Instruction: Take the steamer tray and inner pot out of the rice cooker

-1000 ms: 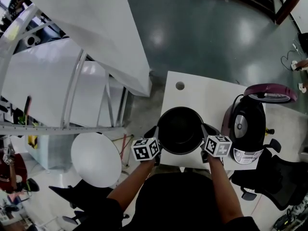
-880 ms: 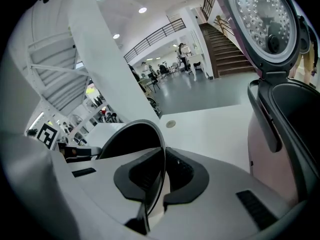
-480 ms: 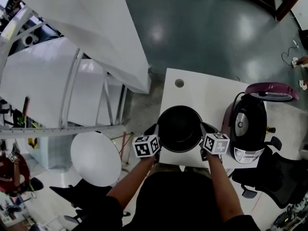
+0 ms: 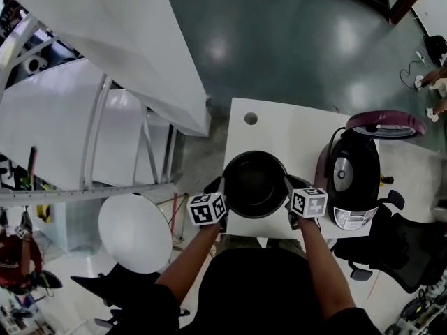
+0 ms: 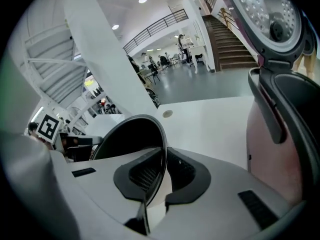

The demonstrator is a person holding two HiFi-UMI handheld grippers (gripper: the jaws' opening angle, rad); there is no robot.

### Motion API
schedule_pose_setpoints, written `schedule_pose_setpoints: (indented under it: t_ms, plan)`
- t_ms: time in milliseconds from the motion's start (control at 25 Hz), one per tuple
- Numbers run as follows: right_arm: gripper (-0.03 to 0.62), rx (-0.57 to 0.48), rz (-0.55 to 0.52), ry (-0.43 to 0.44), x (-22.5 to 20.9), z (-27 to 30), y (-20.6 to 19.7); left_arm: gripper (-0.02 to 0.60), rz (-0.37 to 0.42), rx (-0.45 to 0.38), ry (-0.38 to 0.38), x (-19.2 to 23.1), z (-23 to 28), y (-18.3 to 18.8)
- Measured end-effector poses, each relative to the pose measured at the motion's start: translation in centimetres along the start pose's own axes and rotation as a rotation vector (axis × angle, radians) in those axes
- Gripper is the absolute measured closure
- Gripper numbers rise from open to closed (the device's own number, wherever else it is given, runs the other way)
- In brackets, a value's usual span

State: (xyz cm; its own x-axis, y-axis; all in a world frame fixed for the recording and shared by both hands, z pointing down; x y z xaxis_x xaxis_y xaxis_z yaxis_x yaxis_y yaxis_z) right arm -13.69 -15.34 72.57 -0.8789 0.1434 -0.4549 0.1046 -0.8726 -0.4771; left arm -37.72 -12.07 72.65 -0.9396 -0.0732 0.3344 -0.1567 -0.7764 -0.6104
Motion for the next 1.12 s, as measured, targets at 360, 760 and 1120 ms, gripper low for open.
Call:
schedule_pose_setpoints:
  t_ms: [360, 760, 1120]
  plan:
    - [0.577, -0.202, -0.09, 0.058, 3.1, -9.2, 4.6, 0.563, 0.124, -0.163, 0.06, -2.3, -4.5, 4.1]
    - [0.592, -0.395, -0.141, 0.092, -1.5, -25.8, 6.5, 0.577, 0.203, -0.444, -0.132, -17.8, -15.0, 7.7]
    - [0.594, -0.52, -0.232, 0.007, -14.3, -38.4, 4.5, 0.577, 0.361, -0.492, -0.145, -33.2, -16.3, 1.8]
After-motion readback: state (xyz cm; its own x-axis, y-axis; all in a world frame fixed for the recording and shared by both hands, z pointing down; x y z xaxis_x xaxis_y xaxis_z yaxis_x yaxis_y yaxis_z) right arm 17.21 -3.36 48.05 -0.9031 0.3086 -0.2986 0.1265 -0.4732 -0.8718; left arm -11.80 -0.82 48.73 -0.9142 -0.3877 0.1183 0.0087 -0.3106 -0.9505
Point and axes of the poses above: the fingertips, and each gripper's own axes: z forward along the fingers, x to its left, y out of its top, the point moved 1 cm from there along -z, backward along the fingers, and after that the axes turned 10 degrees about z, right-handed, at the moved point
